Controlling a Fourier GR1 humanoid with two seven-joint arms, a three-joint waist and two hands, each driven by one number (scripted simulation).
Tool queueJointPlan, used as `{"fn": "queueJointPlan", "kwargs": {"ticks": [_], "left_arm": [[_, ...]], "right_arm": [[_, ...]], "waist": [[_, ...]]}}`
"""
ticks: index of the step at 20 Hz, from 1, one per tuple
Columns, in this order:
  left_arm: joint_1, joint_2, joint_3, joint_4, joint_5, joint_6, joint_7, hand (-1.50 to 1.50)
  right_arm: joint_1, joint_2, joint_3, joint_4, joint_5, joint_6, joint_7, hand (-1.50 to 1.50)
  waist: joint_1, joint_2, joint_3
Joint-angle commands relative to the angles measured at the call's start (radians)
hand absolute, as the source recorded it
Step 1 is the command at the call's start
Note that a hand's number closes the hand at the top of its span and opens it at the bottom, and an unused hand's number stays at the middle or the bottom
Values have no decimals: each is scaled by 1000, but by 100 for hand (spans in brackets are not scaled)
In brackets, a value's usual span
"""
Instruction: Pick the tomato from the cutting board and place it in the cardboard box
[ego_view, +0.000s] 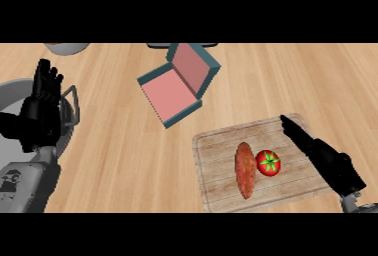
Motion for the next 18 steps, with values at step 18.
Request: {"fn": "queueJointPlan", "kwargs": {"ticks": [18], "left_arm": [[291, 47, -8, -185, 213, -265, 218, 0]], "right_arm": [[235, -59, -303, -398, 132, -125, -392, -150]], "waist": [[-9, 8, -35]]}}
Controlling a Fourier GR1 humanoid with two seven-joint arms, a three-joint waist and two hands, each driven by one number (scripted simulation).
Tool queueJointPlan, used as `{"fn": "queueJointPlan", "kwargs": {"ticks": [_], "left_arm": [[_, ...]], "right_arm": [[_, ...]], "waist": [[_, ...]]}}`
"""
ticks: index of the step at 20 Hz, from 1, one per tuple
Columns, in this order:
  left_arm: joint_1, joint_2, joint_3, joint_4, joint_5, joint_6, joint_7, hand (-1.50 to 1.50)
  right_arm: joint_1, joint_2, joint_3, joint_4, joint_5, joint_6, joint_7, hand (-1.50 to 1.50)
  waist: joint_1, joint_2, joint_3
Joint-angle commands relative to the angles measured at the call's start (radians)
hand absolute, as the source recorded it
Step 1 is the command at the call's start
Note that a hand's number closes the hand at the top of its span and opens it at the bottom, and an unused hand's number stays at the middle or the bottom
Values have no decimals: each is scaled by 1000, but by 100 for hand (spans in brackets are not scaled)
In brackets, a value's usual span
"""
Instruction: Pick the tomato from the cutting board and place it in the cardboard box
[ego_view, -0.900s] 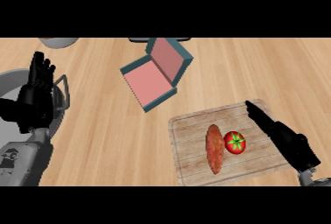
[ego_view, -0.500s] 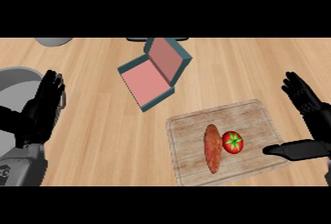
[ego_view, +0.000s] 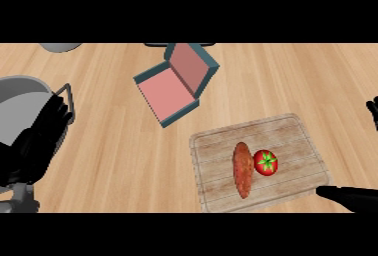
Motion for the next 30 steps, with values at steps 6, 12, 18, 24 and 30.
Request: {"fn": "queueJointPlan", "kwargs": {"ticks": [6, 12, 18, 24, 30], "left_arm": [[43, 3, 5, -38, 20, -32, 4, 0], [25, -23, -19, -27, 0, -36, -12, 0], [-30, -20, 4, 3, 1, -32, 35, 0], [-17, 13, 78, 37, 25, -106, 16, 0], [5, -38, 76, -34, -10, -89, 53, 0]], "right_arm": [[67, -317, 68, -155, 340, 96, 346, -150], [-27, -383, 213, -276, 405, 252, 725, -150], [-220, -268, 384, -228, 402, 373, 999, -150], [-346, -161, 371, -133, 321, 500, 1146, -150], [-267, -123, 322, -185, 354, 601, 1154, -150]], "waist": [[14, 5, -6], [33, 10, -5], [32, 12, -2], [21, 9, -1], [13, 7, -1]]}}
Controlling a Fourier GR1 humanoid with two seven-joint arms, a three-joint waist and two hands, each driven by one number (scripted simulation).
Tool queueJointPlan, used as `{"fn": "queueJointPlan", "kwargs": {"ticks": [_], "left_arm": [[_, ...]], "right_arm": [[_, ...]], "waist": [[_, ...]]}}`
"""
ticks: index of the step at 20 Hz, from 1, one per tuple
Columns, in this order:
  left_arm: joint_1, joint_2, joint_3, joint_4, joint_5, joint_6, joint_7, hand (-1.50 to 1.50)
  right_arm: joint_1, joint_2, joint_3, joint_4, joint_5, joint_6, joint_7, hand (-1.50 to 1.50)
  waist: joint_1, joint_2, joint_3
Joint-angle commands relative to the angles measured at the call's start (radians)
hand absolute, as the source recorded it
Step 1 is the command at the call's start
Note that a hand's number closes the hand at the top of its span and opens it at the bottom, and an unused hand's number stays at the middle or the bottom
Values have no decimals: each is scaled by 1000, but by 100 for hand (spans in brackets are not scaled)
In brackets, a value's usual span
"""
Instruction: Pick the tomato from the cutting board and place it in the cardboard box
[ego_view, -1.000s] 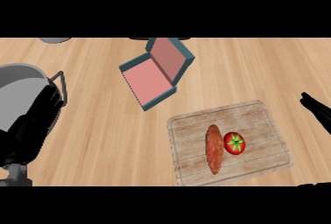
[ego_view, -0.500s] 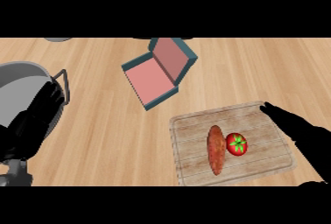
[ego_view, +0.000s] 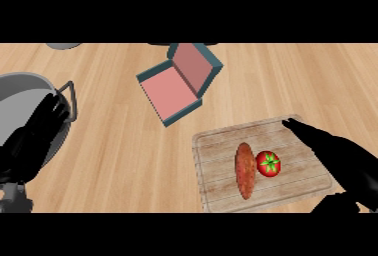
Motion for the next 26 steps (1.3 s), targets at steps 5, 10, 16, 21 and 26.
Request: {"fn": "queueJointPlan", "kwargs": {"ticks": [5, 10, 16, 21, 26], "left_arm": [[28, -52, 8, 9, -67, -15, -7, 0], [20, -88, 1, -51, -91, 10, 11, 0], [70, -68, 63, -97, -56, -70, 48, 0], [-15, -57, 93, -75, -53, -63, 94, 0], [-20, -84, 99, -5, -86, -85, 46, 0]], "right_arm": [[44, 82, -31, 30, 99, 96, -59, -150], [42, 165, 2, 139, 248, 15, -198, -150], [-16, 251, -13, 111, 274, 105, -127, -150], [11, 265, 2, 78, 333, 141, -92, -150], [-14, 282, -34, 232, 408, 121, -224, -150]], "waist": [[-5, -1, 0], [-3, 0, 1], [-1, -1, 0], [-5, -1, 0], [-4, 0, 0]]}}
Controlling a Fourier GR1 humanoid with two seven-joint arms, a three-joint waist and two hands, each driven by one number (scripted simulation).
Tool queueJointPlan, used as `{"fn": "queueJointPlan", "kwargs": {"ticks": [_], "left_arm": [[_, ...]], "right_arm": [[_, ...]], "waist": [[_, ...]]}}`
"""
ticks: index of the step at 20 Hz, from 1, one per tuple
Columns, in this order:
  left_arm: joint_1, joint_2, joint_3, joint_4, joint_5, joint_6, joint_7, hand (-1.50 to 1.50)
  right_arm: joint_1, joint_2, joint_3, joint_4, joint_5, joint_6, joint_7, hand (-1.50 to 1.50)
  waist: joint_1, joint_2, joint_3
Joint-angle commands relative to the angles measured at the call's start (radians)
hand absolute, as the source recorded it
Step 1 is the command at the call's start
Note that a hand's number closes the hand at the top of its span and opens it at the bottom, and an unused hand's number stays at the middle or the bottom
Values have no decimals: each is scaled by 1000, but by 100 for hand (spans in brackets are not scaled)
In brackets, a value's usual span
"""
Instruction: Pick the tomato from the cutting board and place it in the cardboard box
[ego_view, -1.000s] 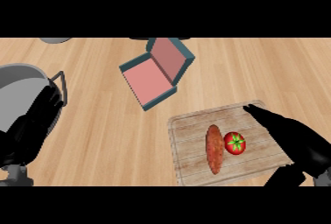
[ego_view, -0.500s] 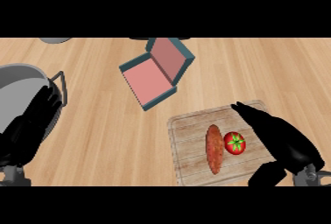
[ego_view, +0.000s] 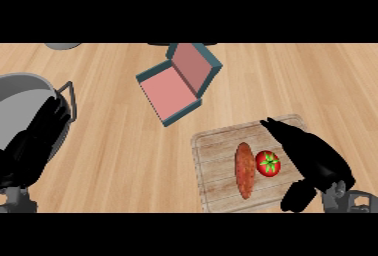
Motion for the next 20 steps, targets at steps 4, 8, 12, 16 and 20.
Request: {"fn": "queueJointPlan", "kwargs": {"ticks": [4, 8, 12, 16, 20], "left_arm": [[-16, -31, -5, -19, -25, 5, 32, 0], [-47, -10, 44, 60, -10, -37, 10, 0], [17, -18, 44, -87, 1, -36, 71, 0], [-78, -40, 25, 61, -64, -13, 5, 0], [2, -59, 39, 23, -55, -43, -30, 0]], "right_arm": [[-85, 62, -29, 71, 56, 77, 31, -150], [30, 81, 5, -42, 96, 89, 55, -150], [-8, 109, -18, 55, 137, 74, 13, -150], [26, 87, 23, 208, 229, -46, -124, -150], [19, 161, 45, 143, 247, 35, -28, -150]], "waist": [[2, 0, 0], [-4, 0, 0], [1, -1, 0], [-2, 1, 0], [0, 0, 0]]}}
